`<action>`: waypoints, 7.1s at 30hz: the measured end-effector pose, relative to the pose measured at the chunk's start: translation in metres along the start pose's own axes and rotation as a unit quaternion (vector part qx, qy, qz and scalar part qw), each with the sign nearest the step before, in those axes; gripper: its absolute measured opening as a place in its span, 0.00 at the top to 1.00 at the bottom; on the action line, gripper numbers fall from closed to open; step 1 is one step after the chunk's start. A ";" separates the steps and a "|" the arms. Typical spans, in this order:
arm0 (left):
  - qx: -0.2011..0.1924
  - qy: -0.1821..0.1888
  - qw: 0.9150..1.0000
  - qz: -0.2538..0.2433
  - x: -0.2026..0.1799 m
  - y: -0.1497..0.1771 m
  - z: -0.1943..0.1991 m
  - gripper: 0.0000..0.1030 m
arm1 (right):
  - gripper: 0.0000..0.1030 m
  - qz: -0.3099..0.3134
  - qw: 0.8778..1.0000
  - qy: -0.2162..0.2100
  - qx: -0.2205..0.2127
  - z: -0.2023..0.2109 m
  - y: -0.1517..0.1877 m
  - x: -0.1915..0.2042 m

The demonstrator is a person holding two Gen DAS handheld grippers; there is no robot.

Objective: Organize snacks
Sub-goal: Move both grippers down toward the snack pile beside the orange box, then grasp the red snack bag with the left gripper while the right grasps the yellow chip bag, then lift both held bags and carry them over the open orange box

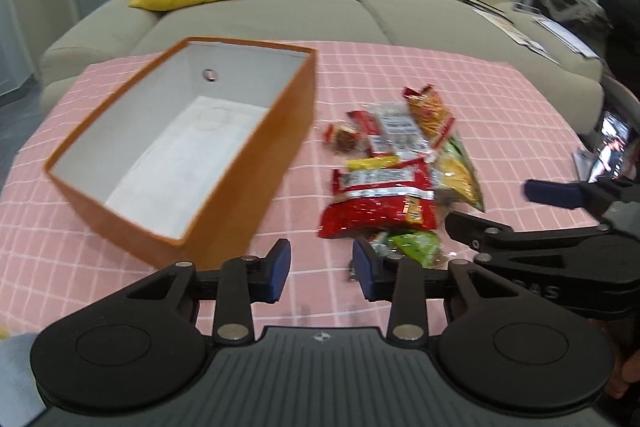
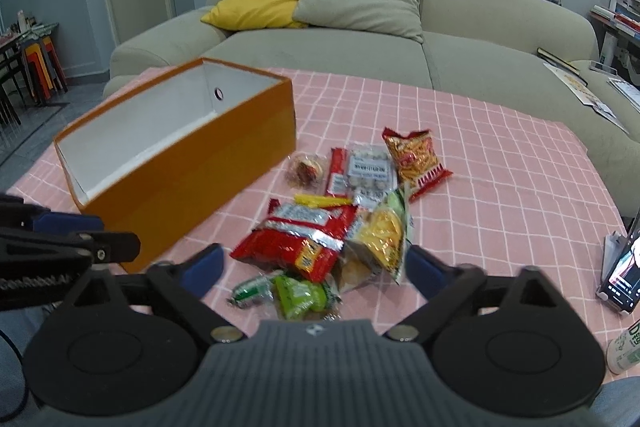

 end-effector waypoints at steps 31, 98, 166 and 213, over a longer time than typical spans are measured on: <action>0.094 0.012 0.978 -0.186 -0.022 -0.008 -0.123 0.31 | 0.37 0.040 0.997 0.014 0.065 -0.098 -0.005 -0.027; 0.133 -0.020 0.938 -0.320 -0.026 -0.048 -0.164 0.15 | 0.56 0.048 0.997 -0.016 0.054 -0.123 -0.031 -0.023; 0.070 -0.119 0.962 -0.236 -0.033 -0.036 -0.146 0.95 | 0.56 0.056 0.997 -0.011 0.058 -0.123 -0.032 -0.022; -0.032 -0.161 0.983 -0.085 0.088 -0.103 -0.008 1.00 | 0.57 0.166 0.975 -0.119 -0.085 -0.036 -0.126 0.120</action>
Point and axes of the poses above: each gripper's, at about its wrist camera, not at the fingertips, and z roughly against the way its jaws point, x to its left, y to its underside, the point moved 2 cm from there along -z, roughly the way its jaws point, and after that the axes turned 9 degrees about y, right-handed, at the moved point
